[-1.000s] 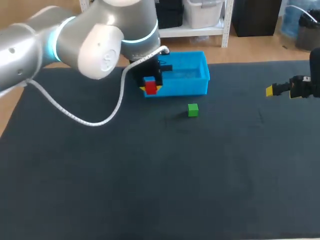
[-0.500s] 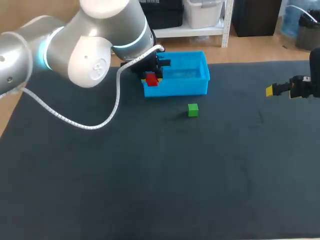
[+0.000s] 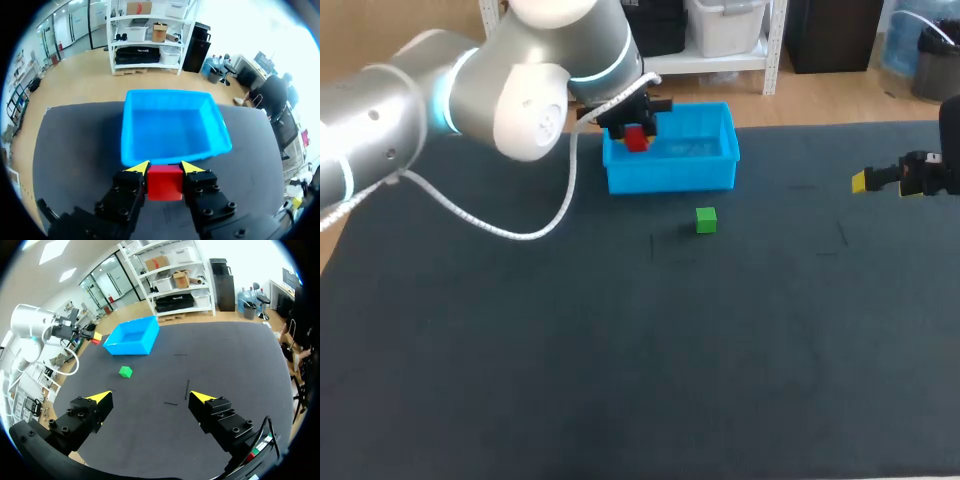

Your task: Use the left arm to pick the red cube and place it into the blue plastic box first, then use the right arm to grasp the green cube and put it into the same blue plastic box after the first action is fully finished.

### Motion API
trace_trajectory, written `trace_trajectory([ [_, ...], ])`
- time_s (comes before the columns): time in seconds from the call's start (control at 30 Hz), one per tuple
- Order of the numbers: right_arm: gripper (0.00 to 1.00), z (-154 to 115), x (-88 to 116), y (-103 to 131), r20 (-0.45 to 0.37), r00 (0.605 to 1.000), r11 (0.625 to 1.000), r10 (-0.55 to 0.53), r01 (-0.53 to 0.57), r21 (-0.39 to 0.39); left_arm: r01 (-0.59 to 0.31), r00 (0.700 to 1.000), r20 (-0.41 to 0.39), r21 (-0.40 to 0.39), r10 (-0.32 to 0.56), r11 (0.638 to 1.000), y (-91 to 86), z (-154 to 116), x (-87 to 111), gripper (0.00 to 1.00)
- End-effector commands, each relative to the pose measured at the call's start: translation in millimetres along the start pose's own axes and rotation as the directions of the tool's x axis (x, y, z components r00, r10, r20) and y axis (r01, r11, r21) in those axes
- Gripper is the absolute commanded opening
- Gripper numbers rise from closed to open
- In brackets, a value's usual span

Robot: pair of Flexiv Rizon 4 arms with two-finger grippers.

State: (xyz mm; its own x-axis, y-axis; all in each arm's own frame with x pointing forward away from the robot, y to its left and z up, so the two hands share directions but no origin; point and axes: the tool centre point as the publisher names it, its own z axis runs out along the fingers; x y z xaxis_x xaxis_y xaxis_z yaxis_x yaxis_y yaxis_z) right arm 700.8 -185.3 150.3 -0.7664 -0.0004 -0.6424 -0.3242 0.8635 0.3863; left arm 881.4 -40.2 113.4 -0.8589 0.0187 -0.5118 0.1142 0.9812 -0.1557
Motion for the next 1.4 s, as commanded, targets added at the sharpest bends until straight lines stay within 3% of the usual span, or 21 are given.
trace_trajectory([
  [0.03, 1.00, 0, 0, 0, 0.000, 1.000, 1.000, 0.000, 0.000, 0.001, -0.008, 1.000, -0.003, 0.020, 0.008, 1.000, 0.0, 22, -20.2, 0.00],
  [0.43, 1.00, 0, 0, 0, 0.000, 1.000, 1.000, 0.000, 0.000, 0.001, -0.032, 0.999, 0.020, -0.043, 0.033, 0.999, 1.2, 44, -33.7, 0.00],
  [1.4, 1.00, 0, 0, 0, 0.000, 1.000, 1.000, 0.000, 0.000, 0.001, -0.011, 0.999, -0.039, -0.136, 0.006, 0.991, 12.8, 76, -25.2, 0.00],
])
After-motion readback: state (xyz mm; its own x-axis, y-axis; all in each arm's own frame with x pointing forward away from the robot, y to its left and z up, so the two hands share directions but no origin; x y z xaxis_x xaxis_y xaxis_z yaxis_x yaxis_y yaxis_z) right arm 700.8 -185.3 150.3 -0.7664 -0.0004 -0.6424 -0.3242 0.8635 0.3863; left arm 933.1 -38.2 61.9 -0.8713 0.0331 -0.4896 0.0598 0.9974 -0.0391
